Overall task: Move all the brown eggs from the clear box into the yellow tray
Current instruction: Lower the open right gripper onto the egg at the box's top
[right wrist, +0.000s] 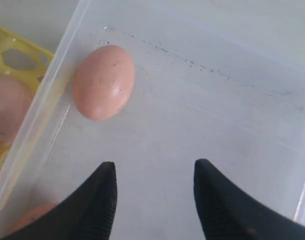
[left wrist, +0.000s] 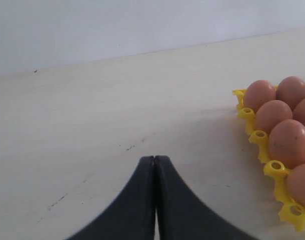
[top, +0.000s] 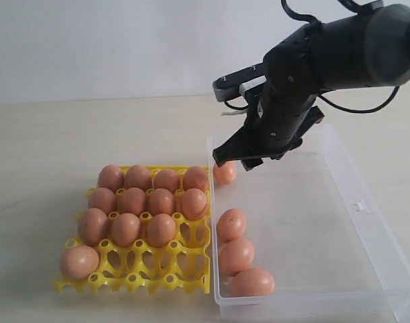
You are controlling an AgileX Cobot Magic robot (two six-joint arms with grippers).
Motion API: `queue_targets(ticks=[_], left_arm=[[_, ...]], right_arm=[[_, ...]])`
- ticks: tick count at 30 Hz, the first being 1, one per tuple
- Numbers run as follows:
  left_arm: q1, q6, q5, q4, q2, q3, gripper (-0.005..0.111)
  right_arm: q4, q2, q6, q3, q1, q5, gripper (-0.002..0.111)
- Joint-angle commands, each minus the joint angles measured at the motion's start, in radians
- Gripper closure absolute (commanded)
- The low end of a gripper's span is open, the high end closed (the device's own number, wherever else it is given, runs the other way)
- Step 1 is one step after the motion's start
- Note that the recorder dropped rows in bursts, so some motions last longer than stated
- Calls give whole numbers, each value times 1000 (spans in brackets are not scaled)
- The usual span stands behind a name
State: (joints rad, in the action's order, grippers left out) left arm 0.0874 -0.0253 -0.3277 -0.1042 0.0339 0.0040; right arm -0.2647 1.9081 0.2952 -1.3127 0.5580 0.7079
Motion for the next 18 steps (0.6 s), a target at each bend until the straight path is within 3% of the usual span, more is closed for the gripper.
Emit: queue_targets(ticks=[1,18], left_arm=[[3,-4,12,2,2,-4,107],[3,-4,12,2,2,-4,107]], right_arm=[[62,56,7,-62,-8,-49,54],[138,150,51,-143,-43,-114,54]])
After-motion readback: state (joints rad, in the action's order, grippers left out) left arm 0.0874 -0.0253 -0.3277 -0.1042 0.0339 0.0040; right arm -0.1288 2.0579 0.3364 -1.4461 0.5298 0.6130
